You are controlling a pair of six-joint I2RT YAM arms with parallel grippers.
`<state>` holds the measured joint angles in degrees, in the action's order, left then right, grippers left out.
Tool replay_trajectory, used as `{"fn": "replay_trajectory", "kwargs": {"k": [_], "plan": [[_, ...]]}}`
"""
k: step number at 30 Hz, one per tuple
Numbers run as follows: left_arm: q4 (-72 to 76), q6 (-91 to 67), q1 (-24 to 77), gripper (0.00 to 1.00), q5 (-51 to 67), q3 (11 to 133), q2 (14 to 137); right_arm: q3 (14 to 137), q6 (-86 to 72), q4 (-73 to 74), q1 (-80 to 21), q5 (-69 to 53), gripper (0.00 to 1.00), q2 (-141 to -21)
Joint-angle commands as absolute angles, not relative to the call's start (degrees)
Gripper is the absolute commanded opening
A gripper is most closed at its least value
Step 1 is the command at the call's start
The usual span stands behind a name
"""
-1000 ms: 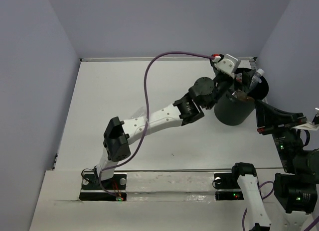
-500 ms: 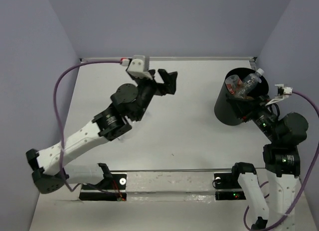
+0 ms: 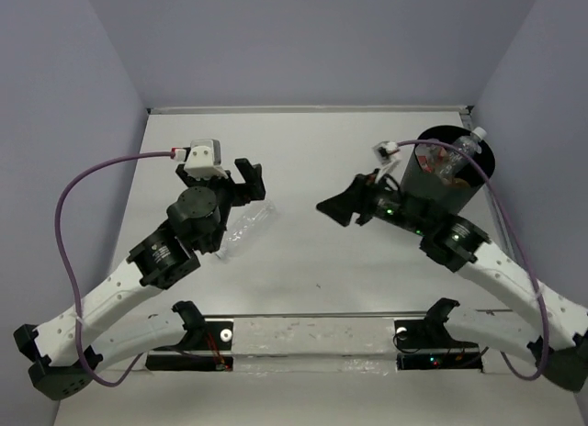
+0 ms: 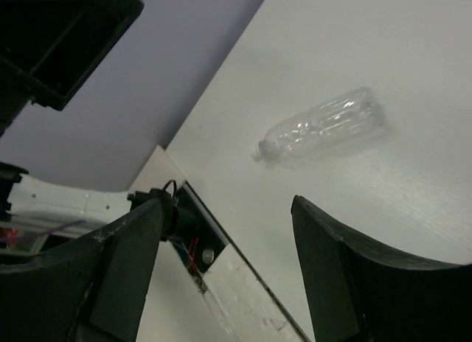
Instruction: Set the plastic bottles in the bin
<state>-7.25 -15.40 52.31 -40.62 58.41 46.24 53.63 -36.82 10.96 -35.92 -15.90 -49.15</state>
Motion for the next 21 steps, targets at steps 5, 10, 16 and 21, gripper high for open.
{"fn": "replay_trajectory", "kwargs": {"k": [5, 10, 16, 21], "plan": [[-5.1, -13.1, 49.7, 0.99, -45.9, 54.9, 39.0, 61.2, -41.1, -7.9, -56.2, 15.4, 0.88, -79.5], [-4.7, -13.5, 49.0, 0.99, -46.1, 52.6, 33.6, 64.9, -49.5, -9.7, -56.7, 22.9, 0.95, -91.3], [-4.3, -14.3, 47.6, 0.99, -41.5, 52.0, 31.6, 73.6, -54.7, -4.3, -56.7, 24.2, 1.0, -104.1], [-3.9, -14.2, 46.8, 0.99, -39.2, 51.8, 31.2, 78.7, -58.4, -1.9, -56.7, 24.3, 1.0, -111.3]]}}
